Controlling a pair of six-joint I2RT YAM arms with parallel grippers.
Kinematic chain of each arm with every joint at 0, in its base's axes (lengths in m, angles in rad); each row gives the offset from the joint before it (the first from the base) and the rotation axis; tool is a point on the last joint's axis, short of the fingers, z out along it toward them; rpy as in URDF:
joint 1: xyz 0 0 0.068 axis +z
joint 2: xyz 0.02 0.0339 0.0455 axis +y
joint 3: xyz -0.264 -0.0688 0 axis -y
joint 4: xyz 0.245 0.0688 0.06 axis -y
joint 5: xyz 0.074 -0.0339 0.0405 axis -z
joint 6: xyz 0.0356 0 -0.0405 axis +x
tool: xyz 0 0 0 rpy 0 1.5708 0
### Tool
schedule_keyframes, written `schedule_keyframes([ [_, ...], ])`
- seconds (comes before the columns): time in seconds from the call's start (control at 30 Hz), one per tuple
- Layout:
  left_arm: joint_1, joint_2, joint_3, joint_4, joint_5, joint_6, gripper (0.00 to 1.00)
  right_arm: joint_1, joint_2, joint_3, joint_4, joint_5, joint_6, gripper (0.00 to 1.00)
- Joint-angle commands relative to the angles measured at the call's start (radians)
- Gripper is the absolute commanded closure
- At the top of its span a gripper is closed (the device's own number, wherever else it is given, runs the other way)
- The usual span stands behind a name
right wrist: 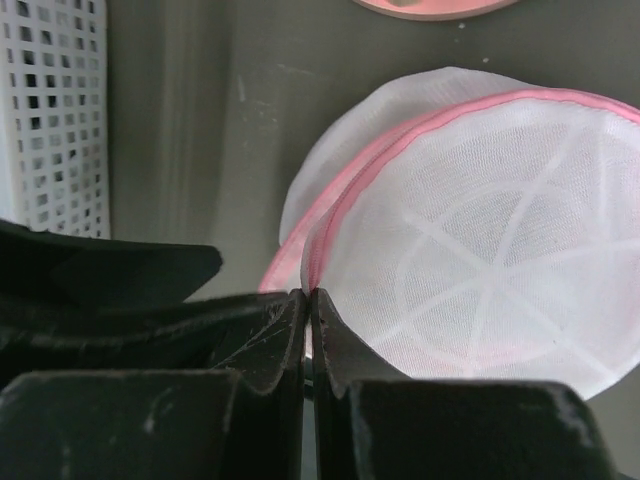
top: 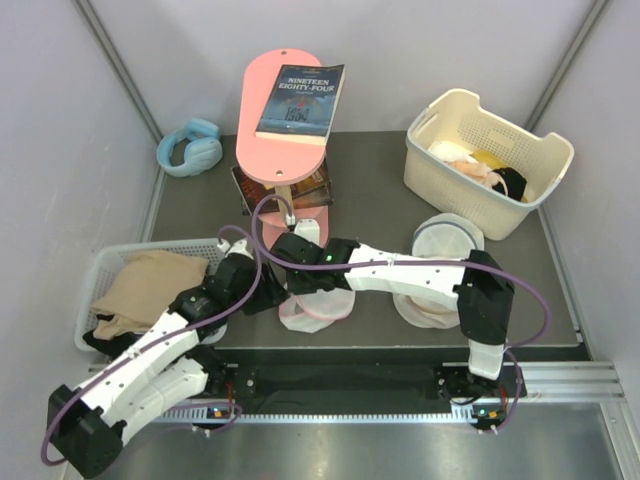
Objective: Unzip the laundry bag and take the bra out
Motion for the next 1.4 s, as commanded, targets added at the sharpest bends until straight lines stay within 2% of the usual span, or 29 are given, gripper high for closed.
schedule_keyframes([
  [0.0,-0.004,-0.071,0.073,-0.195,-0.074,-0.022,0.30,0.015,0.011,0.009,0.075,-0.020,0.012,1.00],
  [0.03,-0.006,-0.082,0.079,-0.202,-0.083,-0.027,0.27,0.015,0.011,0.007,0.076,-0.022,0.012,0.98],
  [0.13,-0.004,-0.117,0.102,-0.240,-0.126,-0.039,0.10,0.015,0.000,0.001,0.084,-0.023,0.007,0.80],
  [0.23,-0.004,-0.136,0.125,-0.260,-0.159,-0.044,0.01,0.015,-0.024,-0.026,0.104,-0.020,0.012,0.49],
  [0.27,-0.004,-0.140,0.133,-0.260,-0.166,-0.044,0.01,0.015,-0.032,-0.037,0.107,-0.017,0.014,0.29],
  [0.3,-0.006,-0.140,0.137,-0.260,-0.168,-0.044,0.01,0.016,-0.049,-0.057,0.113,-0.015,0.015,0.22],
  [0.37,-0.004,-0.136,0.146,-0.254,-0.174,-0.041,0.01,0.016,-0.067,-0.079,0.127,-0.009,0.015,0.08],
  [0.47,-0.004,-0.116,0.166,-0.237,-0.180,-0.025,0.01,0.016,-0.121,-0.129,0.139,0.017,0.027,0.01],
  [0.6,-0.004,-0.090,0.188,-0.185,-0.189,0.011,0.01,0.015,-0.232,-0.245,0.168,0.069,0.038,0.00],
  [0.83,0.019,0.021,0.281,-0.105,-0.212,0.103,0.01,-0.100,-0.475,-0.491,0.233,0.118,0.066,0.00],
  [0.93,0.121,0.050,0.329,-0.097,-0.141,0.171,0.01,-0.193,-0.614,-0.588,0.224,0.129,0.055,0.00],
  [1.0,0.285,0.053,0.347,-0.091,-0.061,0.221,0.01,-0.246,-0.729,-0.638,0.202,0.135,0.024,0.00],
  [1.03,0.342,0.052,0.367,-0.094,0.018,0.240,0.01,-0.300,-0.765,-0.648,0.187,0.139,0.009,0.00],
  [1.07,0.412,0.053,0.382,-0.102,0.021,0.257,0.01,-0.328,-0.802,-0.652,0.172,0.150,-0.005,0.00],
  [1.23,0.433,0.081,0.507,-0.173,-0.013,0.323,0.01,-0.517,-1.007,-0.631,0.052,0.158,-0.111,0.00],
  [1.37,0.433,0.070,0.573,-0.234,-0.059,0.382,0.01,-0.566,-1.084,-0.571,-0.020,0.178,-0.164,0.00],
])
